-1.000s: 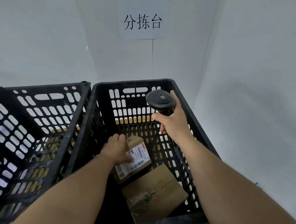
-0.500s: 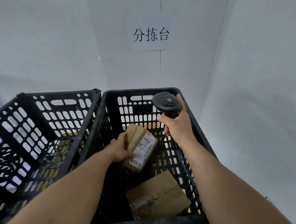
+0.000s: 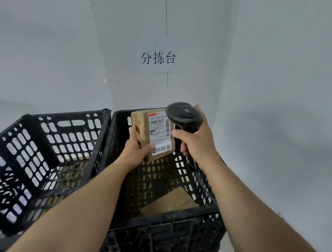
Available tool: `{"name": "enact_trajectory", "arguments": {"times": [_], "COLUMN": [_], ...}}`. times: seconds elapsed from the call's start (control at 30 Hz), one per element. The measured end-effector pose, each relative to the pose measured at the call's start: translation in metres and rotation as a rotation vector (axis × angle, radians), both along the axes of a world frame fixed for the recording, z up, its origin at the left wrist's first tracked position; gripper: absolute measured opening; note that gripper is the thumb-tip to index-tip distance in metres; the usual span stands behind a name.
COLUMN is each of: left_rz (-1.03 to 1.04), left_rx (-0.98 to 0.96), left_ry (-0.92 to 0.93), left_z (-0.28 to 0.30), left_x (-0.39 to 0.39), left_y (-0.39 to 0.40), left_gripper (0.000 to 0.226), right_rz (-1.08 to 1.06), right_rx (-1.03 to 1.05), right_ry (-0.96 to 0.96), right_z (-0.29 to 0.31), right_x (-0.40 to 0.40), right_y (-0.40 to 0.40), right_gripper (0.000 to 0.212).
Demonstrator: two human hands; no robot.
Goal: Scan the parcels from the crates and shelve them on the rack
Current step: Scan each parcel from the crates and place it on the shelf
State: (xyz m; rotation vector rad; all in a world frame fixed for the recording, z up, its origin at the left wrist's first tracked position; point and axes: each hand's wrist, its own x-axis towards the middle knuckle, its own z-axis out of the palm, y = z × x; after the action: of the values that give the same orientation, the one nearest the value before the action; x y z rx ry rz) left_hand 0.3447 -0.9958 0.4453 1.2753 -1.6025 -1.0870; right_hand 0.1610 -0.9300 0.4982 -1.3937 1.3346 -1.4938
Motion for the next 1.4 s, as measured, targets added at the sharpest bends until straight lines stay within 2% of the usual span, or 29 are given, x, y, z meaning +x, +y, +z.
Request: {"name": "enact_trajectory", "arguments": {"times": [0.2, 0.57, 0.73, 1.0, 1.4], "left_rz": [-0.172, -0.502, -0.65, -0.896, -1.027], "left_rx": [-0.135, -0.251, -0.239, -0.197, -0.198], "left_ry": [0.044, 0.109, 0.194, 0.217, 0.212], "left_z": [0.027, 0.062, 0.061, 0.043, 0.035], "left_x": [0.0, 0.007, -0.008, -0.037, -0.048], "left_y": [0.032, 0.123, 0.178, 0.251, 0.355], "left_gripper": [0.083, 0.088, 0.084, 0.083, 0.072], "right_rz": [-0.138, -0.435, -0.543, -0.745, -0.884], "right_rx": [-0.05, -0.119, -0.132, -0.093, -0.058], "right_ry": [-0.011, -0.031, -0.046, -0.071, -0.068], "right_z": [0.018, 0.019, 0.02, -0.004, -0.013], "right_x": [0.019, 0.073, 0.092, 0.105, 0.126], "right_y": [0.071, 0.223, 0.289, 0.375, 0.475], "right_gripper": [0.098, 0.097, 0.098, 0.098, 0.097]}}
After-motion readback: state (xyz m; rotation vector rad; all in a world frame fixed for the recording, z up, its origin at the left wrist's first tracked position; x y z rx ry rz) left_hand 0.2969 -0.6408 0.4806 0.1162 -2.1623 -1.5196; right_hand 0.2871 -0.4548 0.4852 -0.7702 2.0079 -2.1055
